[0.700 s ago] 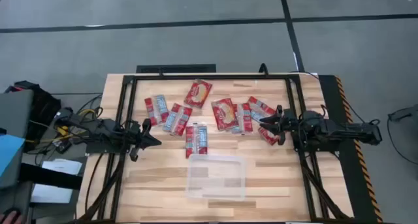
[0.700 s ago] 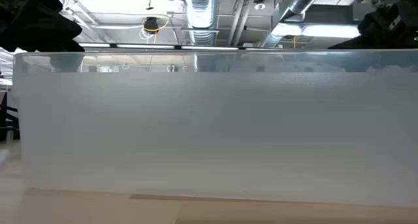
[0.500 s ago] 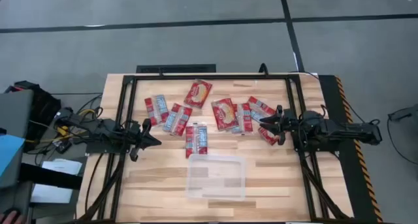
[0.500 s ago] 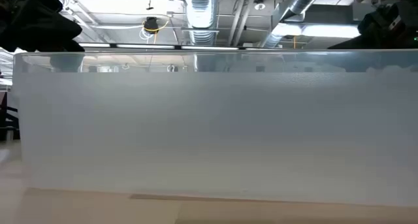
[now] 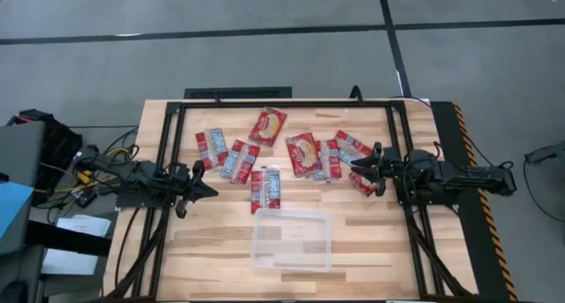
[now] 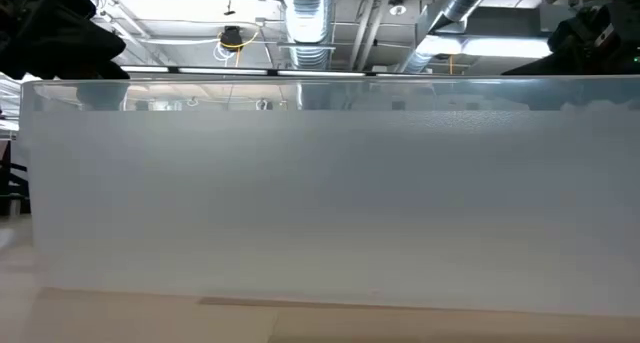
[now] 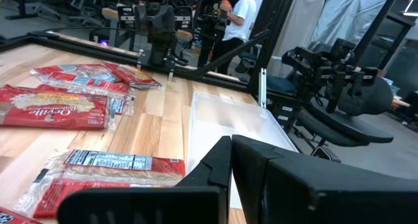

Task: Sort popcorn bags into baskets

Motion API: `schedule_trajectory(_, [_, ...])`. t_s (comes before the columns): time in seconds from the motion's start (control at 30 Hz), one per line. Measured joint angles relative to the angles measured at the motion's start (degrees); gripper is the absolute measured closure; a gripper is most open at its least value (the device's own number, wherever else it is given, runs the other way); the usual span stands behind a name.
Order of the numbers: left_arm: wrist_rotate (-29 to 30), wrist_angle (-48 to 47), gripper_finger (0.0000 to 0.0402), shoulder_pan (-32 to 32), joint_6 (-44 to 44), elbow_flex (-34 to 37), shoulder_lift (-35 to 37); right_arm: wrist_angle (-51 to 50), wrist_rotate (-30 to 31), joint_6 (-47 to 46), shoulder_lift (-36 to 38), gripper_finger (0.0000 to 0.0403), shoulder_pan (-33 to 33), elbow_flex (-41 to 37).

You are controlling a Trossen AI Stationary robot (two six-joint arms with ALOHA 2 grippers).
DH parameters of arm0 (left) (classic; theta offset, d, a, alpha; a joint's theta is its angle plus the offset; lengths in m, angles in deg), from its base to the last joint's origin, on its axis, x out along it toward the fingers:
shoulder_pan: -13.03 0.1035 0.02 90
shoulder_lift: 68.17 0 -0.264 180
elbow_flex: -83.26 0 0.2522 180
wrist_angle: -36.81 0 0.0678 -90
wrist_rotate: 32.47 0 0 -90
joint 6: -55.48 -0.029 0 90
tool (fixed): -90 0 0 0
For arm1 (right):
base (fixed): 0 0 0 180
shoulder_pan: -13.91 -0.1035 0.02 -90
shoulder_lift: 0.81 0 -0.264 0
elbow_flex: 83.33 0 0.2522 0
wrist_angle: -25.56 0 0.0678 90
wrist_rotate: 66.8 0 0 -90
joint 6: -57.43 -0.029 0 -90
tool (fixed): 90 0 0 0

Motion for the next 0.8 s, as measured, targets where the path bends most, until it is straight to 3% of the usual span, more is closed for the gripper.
schedule_trajectory(0.8, [0.17, 0.02, 0.0402, 0.0, 0.0, -0.01, -0.02, 0.0, 0.0, 0.0, 0.0, 0.0267, 0.0, -0.01])
